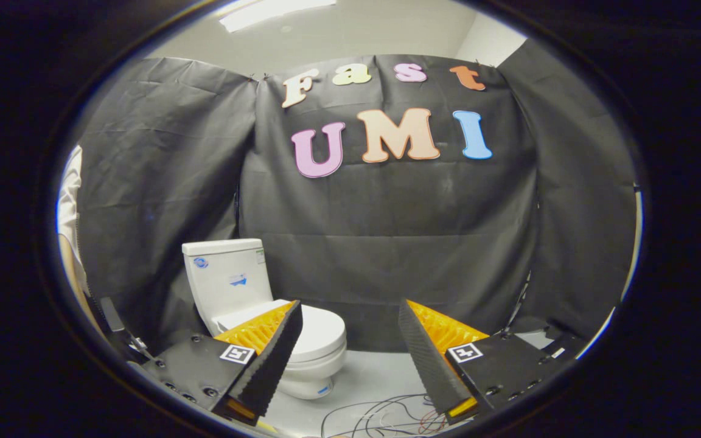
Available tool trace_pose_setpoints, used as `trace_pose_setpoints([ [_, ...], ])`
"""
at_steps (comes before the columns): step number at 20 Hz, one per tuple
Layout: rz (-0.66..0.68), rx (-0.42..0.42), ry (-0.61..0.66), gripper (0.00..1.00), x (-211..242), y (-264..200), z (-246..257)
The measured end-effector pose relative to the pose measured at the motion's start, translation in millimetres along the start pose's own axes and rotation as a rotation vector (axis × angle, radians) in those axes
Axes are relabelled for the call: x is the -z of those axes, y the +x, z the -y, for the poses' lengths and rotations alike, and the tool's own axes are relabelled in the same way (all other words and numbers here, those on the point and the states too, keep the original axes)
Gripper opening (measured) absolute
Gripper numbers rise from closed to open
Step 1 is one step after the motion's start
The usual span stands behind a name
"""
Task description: Open the toilet lid.
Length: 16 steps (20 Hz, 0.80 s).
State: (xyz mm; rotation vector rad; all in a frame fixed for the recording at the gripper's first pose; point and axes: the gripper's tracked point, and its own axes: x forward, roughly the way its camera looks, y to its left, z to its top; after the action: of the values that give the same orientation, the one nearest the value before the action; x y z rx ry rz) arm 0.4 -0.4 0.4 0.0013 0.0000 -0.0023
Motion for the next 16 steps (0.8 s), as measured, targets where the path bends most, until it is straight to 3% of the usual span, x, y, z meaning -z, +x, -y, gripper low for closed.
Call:
trace_pose_setpoints([
  [16, 0.009, -0.003, 0.006, 0.97, -2.6, 6.5, -0.2],
])
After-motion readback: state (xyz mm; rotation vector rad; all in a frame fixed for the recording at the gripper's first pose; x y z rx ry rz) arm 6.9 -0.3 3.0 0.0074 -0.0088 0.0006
